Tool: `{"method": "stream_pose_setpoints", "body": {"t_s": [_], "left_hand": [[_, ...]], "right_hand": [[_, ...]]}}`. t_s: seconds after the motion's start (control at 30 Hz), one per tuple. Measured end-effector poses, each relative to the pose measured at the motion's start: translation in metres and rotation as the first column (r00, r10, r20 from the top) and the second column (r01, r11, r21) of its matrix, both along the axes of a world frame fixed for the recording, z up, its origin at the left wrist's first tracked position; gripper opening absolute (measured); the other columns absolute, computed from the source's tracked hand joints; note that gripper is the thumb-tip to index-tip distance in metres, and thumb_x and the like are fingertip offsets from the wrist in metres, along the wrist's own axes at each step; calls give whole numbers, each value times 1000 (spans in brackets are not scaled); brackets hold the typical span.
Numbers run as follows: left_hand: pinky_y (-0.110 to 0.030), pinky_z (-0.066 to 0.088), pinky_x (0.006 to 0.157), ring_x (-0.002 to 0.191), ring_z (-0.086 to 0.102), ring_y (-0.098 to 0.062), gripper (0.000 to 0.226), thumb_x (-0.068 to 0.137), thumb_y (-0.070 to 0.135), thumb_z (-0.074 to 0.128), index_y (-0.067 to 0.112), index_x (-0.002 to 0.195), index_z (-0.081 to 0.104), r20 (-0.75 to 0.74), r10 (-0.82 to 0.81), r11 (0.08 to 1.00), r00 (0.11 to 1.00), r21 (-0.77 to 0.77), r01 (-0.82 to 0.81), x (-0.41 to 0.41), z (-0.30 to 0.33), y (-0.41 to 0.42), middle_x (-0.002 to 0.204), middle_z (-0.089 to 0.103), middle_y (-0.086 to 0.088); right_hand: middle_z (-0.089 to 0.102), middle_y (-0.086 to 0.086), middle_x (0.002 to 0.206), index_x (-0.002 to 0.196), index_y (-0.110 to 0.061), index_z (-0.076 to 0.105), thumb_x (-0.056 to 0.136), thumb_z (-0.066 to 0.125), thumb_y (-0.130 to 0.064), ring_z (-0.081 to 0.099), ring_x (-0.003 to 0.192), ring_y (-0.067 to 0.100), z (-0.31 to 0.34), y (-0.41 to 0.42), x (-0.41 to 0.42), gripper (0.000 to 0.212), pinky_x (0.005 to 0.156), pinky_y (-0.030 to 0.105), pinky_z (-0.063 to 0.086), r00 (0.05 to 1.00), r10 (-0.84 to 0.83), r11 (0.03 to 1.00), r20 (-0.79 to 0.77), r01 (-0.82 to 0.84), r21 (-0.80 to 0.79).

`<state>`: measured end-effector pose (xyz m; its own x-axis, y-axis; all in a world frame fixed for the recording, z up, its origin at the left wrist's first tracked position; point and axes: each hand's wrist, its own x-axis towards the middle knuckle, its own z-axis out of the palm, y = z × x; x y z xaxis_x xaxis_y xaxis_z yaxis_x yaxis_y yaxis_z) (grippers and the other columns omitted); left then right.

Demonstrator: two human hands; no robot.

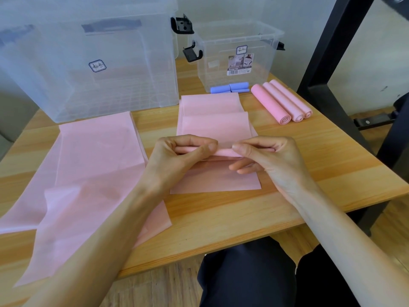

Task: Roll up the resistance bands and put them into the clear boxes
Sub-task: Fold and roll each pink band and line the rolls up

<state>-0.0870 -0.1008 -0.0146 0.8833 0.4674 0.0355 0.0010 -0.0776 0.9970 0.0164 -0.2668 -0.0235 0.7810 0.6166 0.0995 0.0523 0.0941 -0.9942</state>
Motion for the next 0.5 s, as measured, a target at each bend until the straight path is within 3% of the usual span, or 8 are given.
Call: {"method": "stream_pose_setpoints", "body": {"t_s": [0.1, 0.23, 0.4, 0.5], "left_hand": [[-26, 60, 80, 83, 75, -19, 18, 71, 24, 75, 14, 86, 78, 10, -8, 999, 1000, -37, 8, 0, 0, 0, 85, 77, -10], [-24, 59, 80, 84, 75, -17, 20, 73, 24, 75, 13, 89, 77, 4, -29, 999, 1000, -42, 30, -1, 1, 1, 85, 77, -8], [-28, 59, 84, 83, 73, -18, 20, 69, 21, 77, 14, 88, 78, 13, -40, 999, 999, 3, 40, -1, 0, 0, 86, 77, -8], [-27, 59, 83, 82, 75, -18, 17, 71, 21, 77, 13, 87, 78, -5, -35, 999, 999, -32, 35, -1, 1, 1, 83, 77, -11]], "right_hand": [[76, 14, 81, 94, -6, 76, 79, 74, -19, 74, 69, 28, 1, 0, -1, 20, 60, 27, 61, 1000, 26, 1000, -16, -26, -6], [76, 14, 83, 96, -6, 76, 78, 75, -9, 75, 71, 28, 2, 0, -1, 18, 63, 27, 61, 998, 65, 998, -6, -66, -12], [75, 15, 79, 94, -4, 76, 80, 73, -20, 74, 67, 28, 2, 0, -2, 21, 59, 28, 60, 999, 37, 999, 3, -37, -25], [76, 14, 84, 96, -4, 75, 79, 75, -9, 75, 72, 28, 2, 0, -2, 18, 64, 29, 62, 999, 51, 999, 16, -51, -8]]}}
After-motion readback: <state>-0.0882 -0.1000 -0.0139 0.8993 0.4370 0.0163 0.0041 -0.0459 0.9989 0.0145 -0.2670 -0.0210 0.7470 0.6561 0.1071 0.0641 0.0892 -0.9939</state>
